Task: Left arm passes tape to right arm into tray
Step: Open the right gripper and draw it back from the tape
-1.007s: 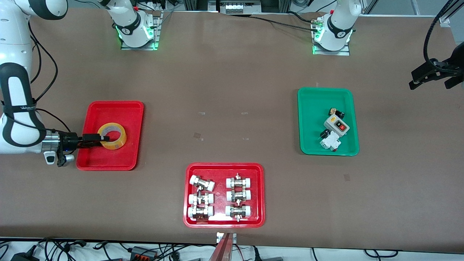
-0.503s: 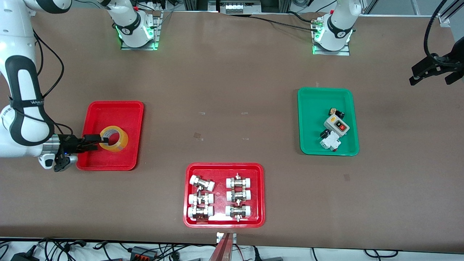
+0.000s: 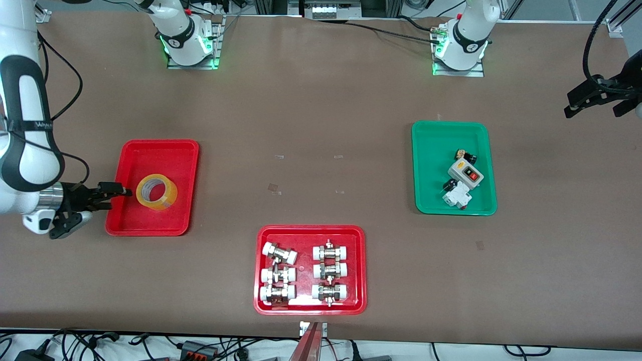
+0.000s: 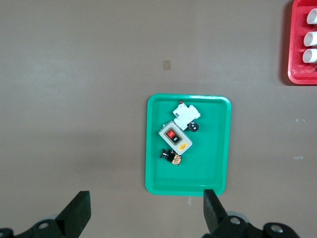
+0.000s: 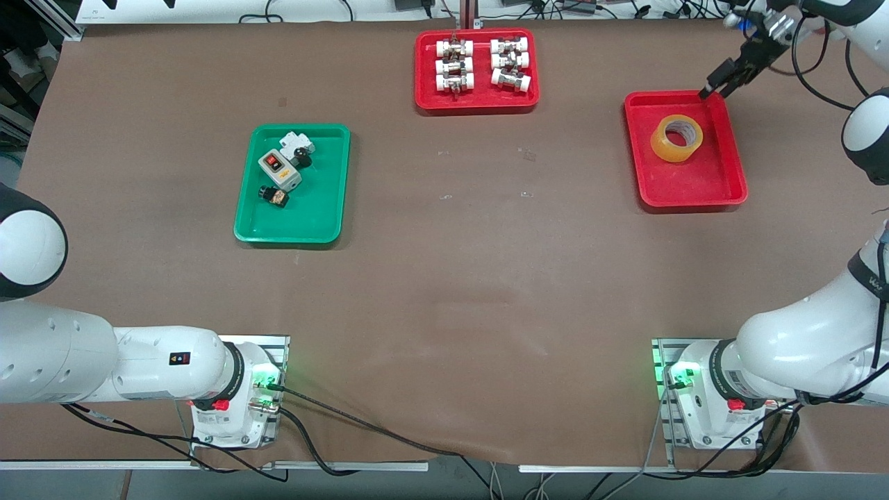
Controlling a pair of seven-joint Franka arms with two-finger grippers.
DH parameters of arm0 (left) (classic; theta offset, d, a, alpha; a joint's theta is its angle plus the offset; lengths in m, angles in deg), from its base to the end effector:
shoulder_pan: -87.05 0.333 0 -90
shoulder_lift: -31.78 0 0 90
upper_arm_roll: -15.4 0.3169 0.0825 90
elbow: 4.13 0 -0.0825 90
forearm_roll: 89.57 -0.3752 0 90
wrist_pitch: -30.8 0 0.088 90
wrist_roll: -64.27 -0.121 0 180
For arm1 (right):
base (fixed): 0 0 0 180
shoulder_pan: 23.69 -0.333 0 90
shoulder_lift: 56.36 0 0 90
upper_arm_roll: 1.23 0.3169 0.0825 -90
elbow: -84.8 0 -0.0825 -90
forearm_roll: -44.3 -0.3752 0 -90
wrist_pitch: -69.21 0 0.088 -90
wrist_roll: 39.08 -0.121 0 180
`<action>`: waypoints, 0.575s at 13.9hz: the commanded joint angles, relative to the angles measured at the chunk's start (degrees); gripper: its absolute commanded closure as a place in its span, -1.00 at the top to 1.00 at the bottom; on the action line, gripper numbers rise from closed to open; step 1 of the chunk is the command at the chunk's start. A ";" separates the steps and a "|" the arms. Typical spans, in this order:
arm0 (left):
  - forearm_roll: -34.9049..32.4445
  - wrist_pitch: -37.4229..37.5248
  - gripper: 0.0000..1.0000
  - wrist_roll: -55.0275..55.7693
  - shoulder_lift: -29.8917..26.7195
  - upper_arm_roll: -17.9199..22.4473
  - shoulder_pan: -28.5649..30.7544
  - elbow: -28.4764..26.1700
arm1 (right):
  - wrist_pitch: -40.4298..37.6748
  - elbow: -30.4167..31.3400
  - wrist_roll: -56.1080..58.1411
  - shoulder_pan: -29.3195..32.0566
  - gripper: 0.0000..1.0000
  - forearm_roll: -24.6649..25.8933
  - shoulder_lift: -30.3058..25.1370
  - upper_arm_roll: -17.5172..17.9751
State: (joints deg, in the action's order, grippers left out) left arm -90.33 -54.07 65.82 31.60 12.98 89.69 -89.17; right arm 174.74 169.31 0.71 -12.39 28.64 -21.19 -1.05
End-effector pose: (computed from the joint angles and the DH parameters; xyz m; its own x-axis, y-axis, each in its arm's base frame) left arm 0.5358 0.0037 0.6450 0.9995 0.0321 0.0005 0.0321 -0.9994 -0.0133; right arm 0.6664 -0.1057 0.2946 0.9197 0.3902 -0.0434 0.3531 -0.8702 -0.3436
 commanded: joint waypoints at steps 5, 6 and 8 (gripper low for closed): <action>1.03 -0.74 1.00 -1.46 -1.32 -0.04 0.44 -1.53 | -4.17 -3.65 -28.69 -6.36 1.00 6.51 -5.81 -0.01; 1.03 -0.74 1.00 -1.46 -1.32 -0.04 0.44 -1.53 | -7.23 -4.18 -32.47 -6.90 1.00 7.56 -6.68 0.07; 1.03 -0.74 1.00 -1.46 -1.32 -0.04 0.44 -1.62 | -12.69 -6.80 -39.24 -7.86 1.00 8.27 -7.13 0.16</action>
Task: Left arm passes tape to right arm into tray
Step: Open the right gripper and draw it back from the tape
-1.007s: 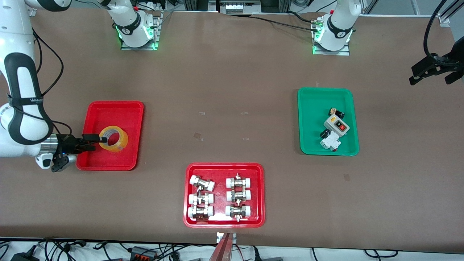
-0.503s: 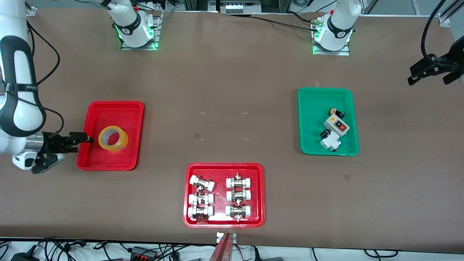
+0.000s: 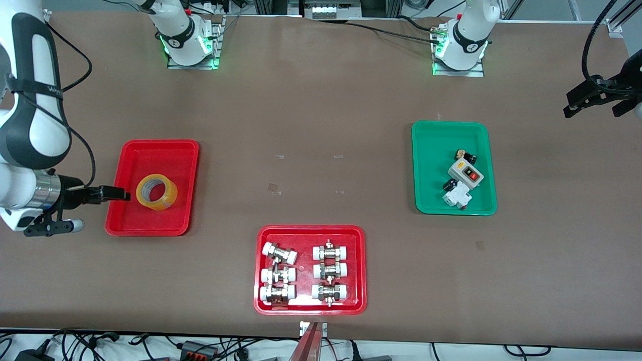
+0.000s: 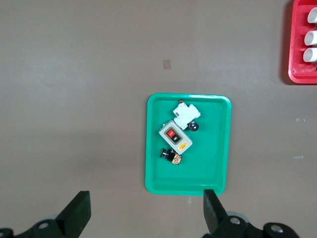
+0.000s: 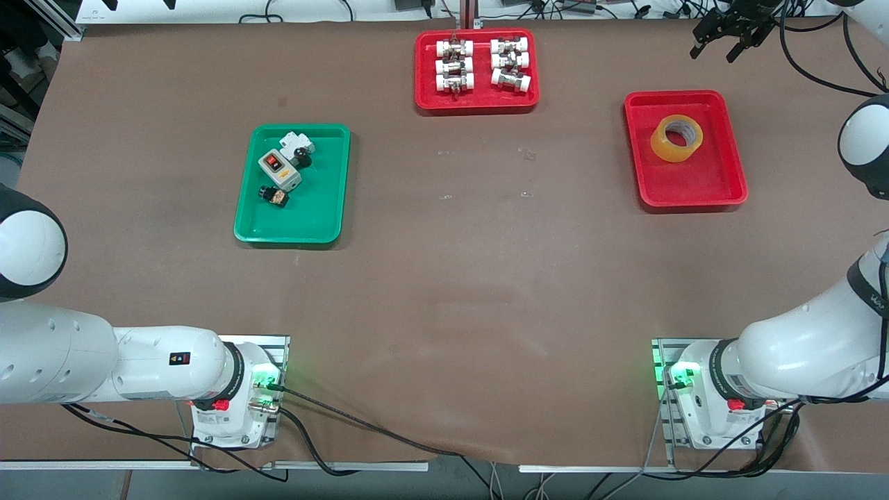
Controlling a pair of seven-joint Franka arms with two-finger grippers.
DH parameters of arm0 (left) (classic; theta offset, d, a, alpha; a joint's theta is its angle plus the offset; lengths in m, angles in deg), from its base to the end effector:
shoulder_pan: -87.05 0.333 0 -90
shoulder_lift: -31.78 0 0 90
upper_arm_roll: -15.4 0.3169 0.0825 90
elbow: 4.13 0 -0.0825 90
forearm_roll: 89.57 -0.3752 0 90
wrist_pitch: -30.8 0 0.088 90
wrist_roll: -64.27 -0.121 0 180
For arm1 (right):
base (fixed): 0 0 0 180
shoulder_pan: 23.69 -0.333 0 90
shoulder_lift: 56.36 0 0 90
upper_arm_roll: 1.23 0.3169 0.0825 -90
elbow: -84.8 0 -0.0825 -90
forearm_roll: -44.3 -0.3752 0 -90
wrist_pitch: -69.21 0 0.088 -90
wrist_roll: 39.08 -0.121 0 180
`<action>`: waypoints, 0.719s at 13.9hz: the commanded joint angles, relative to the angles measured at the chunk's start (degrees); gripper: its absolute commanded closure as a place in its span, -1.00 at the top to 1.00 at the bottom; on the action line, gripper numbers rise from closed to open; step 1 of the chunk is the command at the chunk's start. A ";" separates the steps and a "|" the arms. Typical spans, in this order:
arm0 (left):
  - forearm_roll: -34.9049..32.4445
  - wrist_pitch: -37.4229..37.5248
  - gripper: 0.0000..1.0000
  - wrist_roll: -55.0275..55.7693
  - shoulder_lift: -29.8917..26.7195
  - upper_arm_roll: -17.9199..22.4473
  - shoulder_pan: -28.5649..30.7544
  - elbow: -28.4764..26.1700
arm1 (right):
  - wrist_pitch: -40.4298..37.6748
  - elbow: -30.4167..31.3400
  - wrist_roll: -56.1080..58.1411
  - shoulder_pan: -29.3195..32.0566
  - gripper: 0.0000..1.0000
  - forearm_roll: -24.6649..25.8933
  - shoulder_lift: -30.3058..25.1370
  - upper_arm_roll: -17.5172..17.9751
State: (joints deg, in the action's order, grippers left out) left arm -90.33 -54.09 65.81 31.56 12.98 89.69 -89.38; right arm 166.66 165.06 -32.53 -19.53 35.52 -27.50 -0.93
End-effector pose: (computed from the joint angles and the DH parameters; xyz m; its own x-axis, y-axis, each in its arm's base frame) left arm 0.5356 0.0037 0.6437 0.9995 0.0319 -0.0021 0.0319 -0.9994 -0.0134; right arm 0.6684 -0.0291 0.3907 0.9822 0.0268 -0.1857 -0.0050 -0.9856 -0.1690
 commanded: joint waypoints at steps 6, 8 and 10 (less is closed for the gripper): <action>1.03 -0.72 1.00 -1.45 -1.28 -0.04 0.52 -1.50 | -16.14 -17.41 -6.91 -1.09 1.00 5.09 -0.92 -0.22; 1.03 -0.72 1.00 -1.45 -1.28 -0.04 0.52 -1.59 | -15.79 -19.69 -7.08 -1.26 1.00 9.28 -1.09 -0.04; 1.03 -0.72 1.00 -1.45 -1.28 -0.04 0.61 -1.77 | -15.53 -19.70 -7.17 -1.26 1.00 10.45 -1.62 0.13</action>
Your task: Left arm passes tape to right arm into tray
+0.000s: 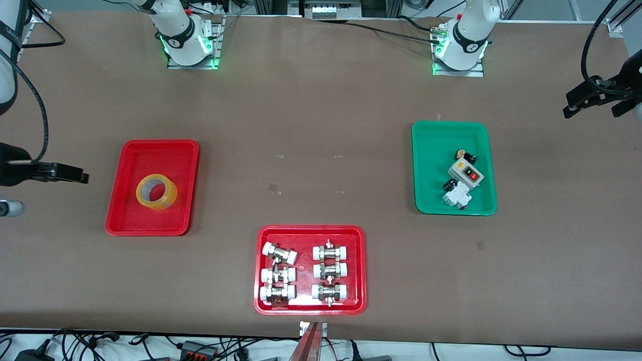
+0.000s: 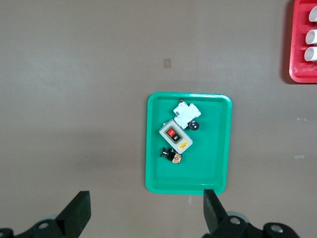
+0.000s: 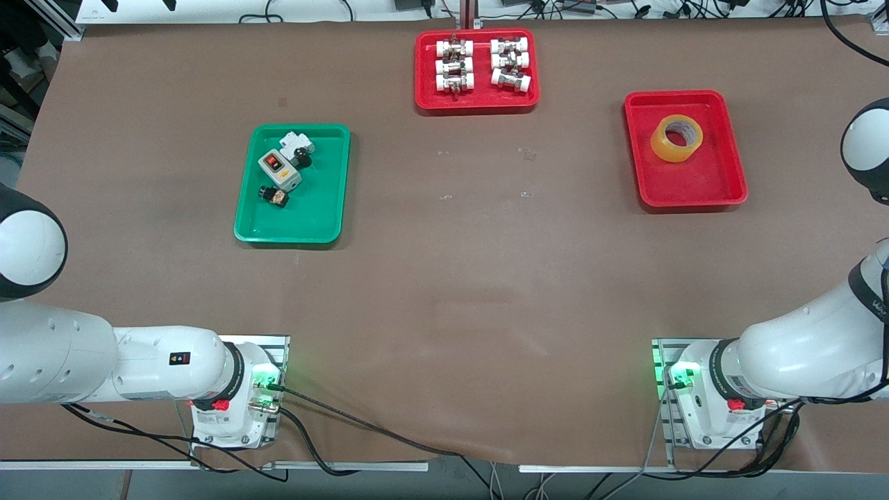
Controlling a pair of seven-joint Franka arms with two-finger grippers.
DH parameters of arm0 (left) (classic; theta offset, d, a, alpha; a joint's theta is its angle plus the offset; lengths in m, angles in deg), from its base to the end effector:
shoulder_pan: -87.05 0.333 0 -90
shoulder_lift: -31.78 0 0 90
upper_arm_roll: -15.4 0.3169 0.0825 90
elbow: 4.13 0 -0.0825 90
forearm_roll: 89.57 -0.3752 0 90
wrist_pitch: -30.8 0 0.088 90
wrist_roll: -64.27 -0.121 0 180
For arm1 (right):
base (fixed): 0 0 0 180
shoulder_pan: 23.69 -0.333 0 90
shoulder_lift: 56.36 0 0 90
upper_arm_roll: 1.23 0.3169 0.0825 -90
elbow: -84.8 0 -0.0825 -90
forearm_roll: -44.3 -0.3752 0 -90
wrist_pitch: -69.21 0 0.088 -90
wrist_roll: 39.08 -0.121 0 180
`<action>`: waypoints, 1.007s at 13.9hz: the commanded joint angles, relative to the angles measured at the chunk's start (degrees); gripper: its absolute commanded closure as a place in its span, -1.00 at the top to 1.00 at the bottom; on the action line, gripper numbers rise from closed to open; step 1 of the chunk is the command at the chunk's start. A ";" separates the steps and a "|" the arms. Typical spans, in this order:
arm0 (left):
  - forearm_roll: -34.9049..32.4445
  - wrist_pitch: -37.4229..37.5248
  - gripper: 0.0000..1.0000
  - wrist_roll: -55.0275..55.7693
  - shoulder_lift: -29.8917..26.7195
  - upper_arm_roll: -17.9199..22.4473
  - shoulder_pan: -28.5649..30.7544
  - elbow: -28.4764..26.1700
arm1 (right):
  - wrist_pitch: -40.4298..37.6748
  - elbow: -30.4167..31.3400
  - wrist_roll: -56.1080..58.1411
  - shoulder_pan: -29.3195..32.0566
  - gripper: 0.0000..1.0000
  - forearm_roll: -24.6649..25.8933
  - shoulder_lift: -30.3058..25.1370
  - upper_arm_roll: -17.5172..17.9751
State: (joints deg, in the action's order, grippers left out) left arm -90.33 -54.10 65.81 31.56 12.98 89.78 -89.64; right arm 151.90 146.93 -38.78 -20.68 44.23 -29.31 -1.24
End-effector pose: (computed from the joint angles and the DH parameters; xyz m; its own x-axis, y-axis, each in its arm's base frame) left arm 0.5356 0.0046 0.6417 0.9994 0.0335 -0.0064 0.0334 -0.9994 -0.0136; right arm 0.6644 -0.0349 0.5354 0.9925 -0.0470 -0.1130 -0.0475 -0.9989 -0.0017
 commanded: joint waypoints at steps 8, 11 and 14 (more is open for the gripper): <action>1.02 -0.71 1.00 -1.45 -1.28 -0.04 0.52 -1.50 | 14.96 16.88 0.05 -0.11 1.00 2.44 -13.87 0.09; 1.02 -0.71 1.00 -1.45 -1.28 -0.04 0.52 -1.50 | 15.30 21.68 0.14 -0.11 1.00 2.62 -17.19 0.18; 1.02 -0.71 1.00 -1.45 -1.37 0.04 0.52 -1.50 | 18.38 32.49 0.14 0.24 1.00 2.53 -24.40 0.09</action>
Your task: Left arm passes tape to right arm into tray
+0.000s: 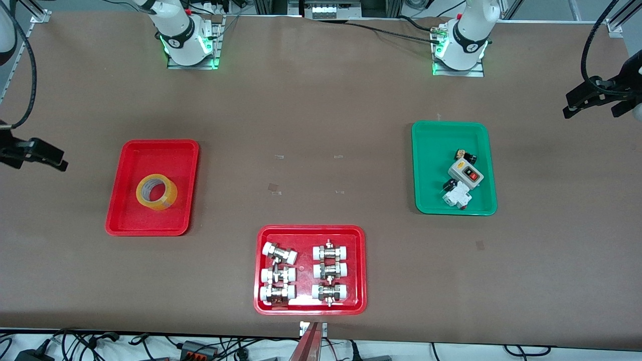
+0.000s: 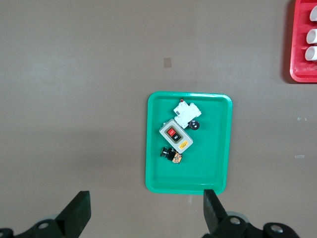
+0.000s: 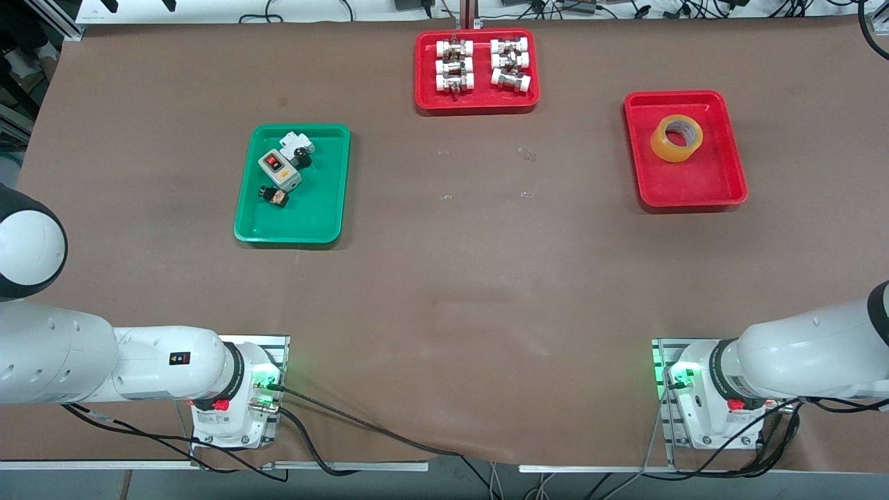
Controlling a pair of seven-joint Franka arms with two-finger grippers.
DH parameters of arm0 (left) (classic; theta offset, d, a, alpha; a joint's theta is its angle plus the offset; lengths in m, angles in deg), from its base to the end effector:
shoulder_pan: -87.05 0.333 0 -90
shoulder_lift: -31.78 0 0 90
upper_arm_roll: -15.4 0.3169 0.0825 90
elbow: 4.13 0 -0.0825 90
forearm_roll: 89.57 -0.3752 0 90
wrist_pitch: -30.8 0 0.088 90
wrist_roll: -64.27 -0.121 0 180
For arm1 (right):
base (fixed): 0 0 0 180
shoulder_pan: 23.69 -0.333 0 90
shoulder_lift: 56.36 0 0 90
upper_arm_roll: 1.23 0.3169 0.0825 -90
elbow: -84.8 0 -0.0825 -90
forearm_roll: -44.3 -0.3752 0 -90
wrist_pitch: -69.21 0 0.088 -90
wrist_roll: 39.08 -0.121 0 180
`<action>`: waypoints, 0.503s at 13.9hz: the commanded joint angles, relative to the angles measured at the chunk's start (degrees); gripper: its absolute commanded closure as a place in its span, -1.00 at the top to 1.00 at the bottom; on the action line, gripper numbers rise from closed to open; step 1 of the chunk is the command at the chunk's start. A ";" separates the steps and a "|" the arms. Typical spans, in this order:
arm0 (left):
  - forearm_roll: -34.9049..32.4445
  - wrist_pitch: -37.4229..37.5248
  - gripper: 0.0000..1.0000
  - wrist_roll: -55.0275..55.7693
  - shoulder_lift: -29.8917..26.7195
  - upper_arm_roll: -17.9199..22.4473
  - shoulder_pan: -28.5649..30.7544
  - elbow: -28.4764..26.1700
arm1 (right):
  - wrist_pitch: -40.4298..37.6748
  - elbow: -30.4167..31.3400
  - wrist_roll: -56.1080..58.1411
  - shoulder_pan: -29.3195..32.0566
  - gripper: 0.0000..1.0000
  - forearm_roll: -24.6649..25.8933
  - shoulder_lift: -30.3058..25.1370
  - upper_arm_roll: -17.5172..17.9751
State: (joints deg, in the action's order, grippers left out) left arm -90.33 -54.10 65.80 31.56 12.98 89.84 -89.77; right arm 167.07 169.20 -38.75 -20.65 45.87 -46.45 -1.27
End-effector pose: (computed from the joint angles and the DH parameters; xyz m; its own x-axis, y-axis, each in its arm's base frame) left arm 0.5356 0.0051 0.6406 0.9994 0.0343 -0.0087 0.0342 -0.9993 -0.0136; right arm 0.6104 -0.0358 0.5698 0.9971 -0.0441 0.0617 -0.0459 -0.9986 0.0278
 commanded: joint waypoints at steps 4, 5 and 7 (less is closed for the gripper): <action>1.03 -0.71 1.00 -1.44 -1.37 -0.04 0.46 -1.29 | 3.22 14.82 0.37 0.21 1.00 0.10 -10.00 0.22; 0.94 -0.71 1.00 -1.44 -1.37 -0.04 0.46 -1.29 | 2.70 14.65 1.33 0.30 1.00 0.01 -9.92 0.13; 0.94 -0.71 1.00 -1.44 -1.37 -0.04 0.46 -1.38 | 2.00 13.77 2.56 0.12 1.00 0.00 -10.00 0.13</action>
State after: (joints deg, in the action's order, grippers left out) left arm -90.33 -54.10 65.80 31.56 12.98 89.85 -89.77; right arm 168.68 181.90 -37.78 -20.64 45.88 -54.94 -1.28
